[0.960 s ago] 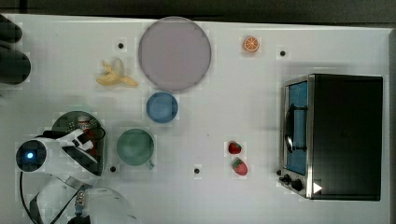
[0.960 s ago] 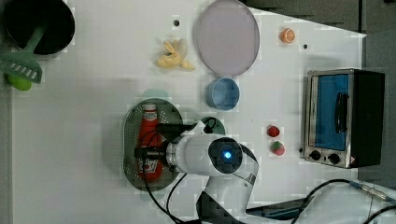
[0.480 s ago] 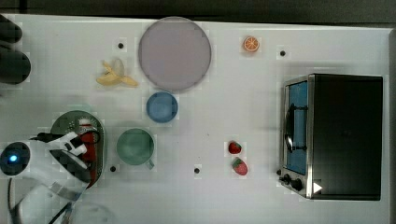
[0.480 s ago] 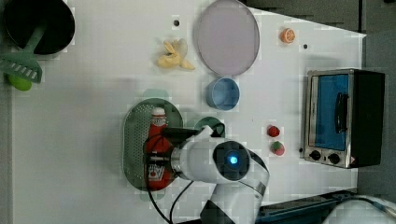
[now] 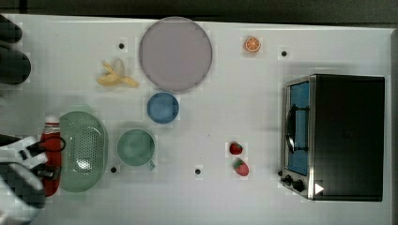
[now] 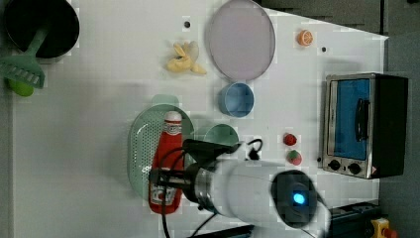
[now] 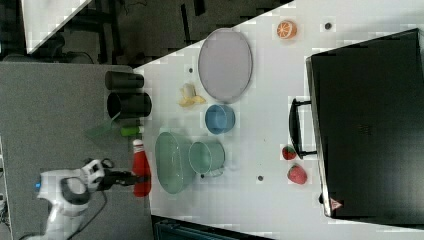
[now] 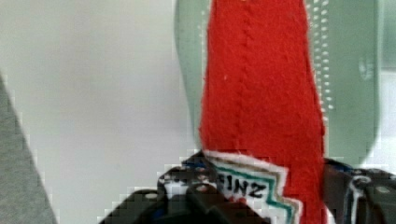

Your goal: Pick ketchup from strainer and place it on the table

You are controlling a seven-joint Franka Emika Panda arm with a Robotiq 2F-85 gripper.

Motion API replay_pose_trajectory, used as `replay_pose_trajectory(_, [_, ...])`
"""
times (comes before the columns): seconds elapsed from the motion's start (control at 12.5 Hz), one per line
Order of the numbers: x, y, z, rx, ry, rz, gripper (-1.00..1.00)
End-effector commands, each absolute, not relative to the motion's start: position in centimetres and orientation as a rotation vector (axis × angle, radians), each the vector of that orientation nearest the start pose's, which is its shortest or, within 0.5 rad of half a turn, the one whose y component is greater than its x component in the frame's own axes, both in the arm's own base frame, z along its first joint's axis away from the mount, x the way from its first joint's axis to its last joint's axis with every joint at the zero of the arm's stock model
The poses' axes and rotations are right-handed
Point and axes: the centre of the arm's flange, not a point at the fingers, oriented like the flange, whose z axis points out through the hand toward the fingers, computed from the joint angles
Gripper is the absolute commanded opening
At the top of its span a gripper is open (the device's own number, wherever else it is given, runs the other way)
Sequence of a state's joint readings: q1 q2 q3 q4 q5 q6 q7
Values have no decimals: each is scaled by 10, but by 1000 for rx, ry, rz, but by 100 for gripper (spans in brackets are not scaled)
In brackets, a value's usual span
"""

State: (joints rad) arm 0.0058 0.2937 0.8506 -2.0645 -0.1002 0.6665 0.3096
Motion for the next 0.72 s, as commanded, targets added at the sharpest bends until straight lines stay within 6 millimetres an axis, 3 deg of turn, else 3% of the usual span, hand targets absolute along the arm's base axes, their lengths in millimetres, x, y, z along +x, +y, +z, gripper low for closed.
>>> replay_pose_trajectory(0.08, [422, 407, 401, -3055, 247, 192, 21])
replay_pose_trajectory(0.4, [468, 359, 460, -3086, 225, 276, 21])
replay_pose_trajectory(0.72, [524, 273, 491, -3067, 418, 168, 21])
